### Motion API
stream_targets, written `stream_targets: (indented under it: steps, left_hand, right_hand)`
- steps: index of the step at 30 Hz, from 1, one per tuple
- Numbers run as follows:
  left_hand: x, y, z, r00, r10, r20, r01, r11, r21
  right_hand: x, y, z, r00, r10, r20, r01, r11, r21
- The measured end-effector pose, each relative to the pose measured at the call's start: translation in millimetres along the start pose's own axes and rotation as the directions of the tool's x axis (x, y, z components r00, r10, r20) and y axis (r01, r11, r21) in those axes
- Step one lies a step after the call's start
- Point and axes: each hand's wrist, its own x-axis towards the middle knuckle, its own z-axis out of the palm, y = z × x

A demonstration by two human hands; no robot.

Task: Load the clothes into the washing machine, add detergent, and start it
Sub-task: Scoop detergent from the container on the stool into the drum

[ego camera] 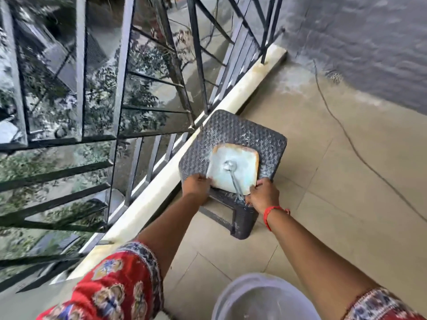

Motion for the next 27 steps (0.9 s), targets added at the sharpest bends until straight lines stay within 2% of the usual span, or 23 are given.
stream_targets:
  steps: [6, 9, 16, 20, 24, 26, 27]
  left_hand:
    - [-33, 11, -14, 0.999, -0.055, 0.002, 0.054, 0.978, -0.2]
    - [-70, 10, -36, 0.993, -0.081, 0.082, 0.108, 0.899, -0.424]
    - [-189, 3, -125, 0.995, -0.065, 0.073, 0.097, 0.763, -0.639]
    - [-281, -5, -204, 0.988, -0.035, 0.148, 0.13, 0.698, -0.704]
    - [-360, -49, -276, 0.996, -0.013, 0.084, 0.069, 0.687, -0.723]
    - [-406, -78, -309, 0.999, -0.017, 0.029, 0.033, 0.647, -0.762]
    - [-429, -94, -324, 1.0, -0.021, -0.004, 0.01, 0.632, -0.775]
  right_hand:
    - [-27, -1, -15, 0.998, -0.058, -0.01, 0.059, 0.998, 0.036]
    - [-61, -11, -33, 0.997, -0.071, 0.03, 0.069, 0.996, 0.058]
    - [-195, -64, -94, 0.978, -0.179, 0.105, 0.17, 0.982, 0.087]
    - [-282, -105, -124, 0.922, -0.305, 0.238, 0.302, 0.952, 0.049]
    - [-369, -132, -131, 0.842, -0.405, 0.355, 0.411, 0.91, 0.062]
    - [-419, -139, -127, 0.792, -0.505, 0.343, 0.524, 0.851, 0.041]
    - [-448, -145, -125, 0.762, -0.577, 0.293, 0.601, 0.799, 0.012]
